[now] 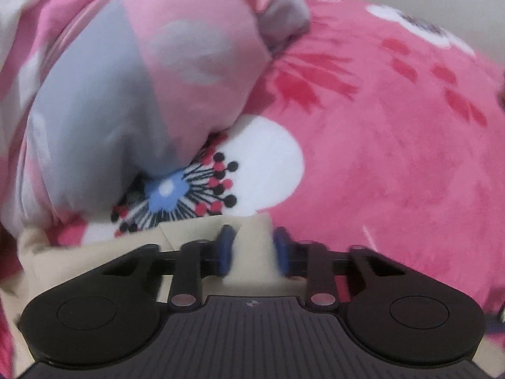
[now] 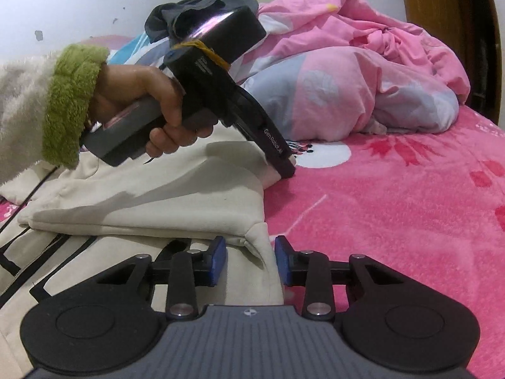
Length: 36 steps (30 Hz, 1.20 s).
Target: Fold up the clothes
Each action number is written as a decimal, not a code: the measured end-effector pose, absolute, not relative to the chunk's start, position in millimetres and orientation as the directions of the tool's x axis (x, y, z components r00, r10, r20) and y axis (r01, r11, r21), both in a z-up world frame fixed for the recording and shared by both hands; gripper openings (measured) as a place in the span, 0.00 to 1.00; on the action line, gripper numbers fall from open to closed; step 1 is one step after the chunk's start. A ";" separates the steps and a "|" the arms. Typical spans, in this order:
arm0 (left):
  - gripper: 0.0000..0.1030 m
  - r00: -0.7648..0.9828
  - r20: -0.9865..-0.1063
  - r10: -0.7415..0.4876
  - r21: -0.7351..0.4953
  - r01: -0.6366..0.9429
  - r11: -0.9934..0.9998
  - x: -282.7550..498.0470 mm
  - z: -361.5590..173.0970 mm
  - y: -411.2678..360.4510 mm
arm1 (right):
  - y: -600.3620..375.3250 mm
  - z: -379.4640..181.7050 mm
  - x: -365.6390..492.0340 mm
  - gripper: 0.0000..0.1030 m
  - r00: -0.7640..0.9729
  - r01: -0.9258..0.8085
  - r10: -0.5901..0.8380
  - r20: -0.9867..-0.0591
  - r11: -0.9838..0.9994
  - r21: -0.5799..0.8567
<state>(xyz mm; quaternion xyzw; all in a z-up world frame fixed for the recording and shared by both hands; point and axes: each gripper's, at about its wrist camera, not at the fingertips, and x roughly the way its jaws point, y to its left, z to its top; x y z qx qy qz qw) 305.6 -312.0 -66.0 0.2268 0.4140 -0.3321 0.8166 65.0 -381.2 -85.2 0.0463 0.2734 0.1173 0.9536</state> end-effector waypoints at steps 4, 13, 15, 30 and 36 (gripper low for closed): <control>0.04 0.459 -0.783 -0.420 -0.012 0.664 0.748 310.4 -70.0 -295.0 | -386.0 -84.8 61.1 0.09 0.831 -0.191 0.256 -0.494 0.965 0.180; 0.03 0.532 -0.657 -0.534 -0.275 0.491 0.827 321.0 -79.1 -256.8 | -386.2 -80.9 45.8 0.05 0.852 -0.153 0.219 -0.476 0.973 0.175; 0.04 0.541 -0.643 -0.542 -0.278 0.495 0.823 319.6 -86.5 -257.3 | -390.0 -85.9 50.6 0.05 0.835 -0.137 0.223 -0.503 0.970 0.202; 0.52 0.705 -0.513 -0.490 -0.275 0.405 0.872 282.4 47.0 -157.0 | -447.2 -113.3 62.7 0.11 0.789 -0.097 0.416 -0.451 0.810 0.578; 0.57 0.816 -0.487 -0.312 -0.114 0.295 0.949 216.5 119.2 -71.4 | -458.8 -118.9 62.6 0.12 0.784 -0.094 0.462 -0.416 0.749 0.655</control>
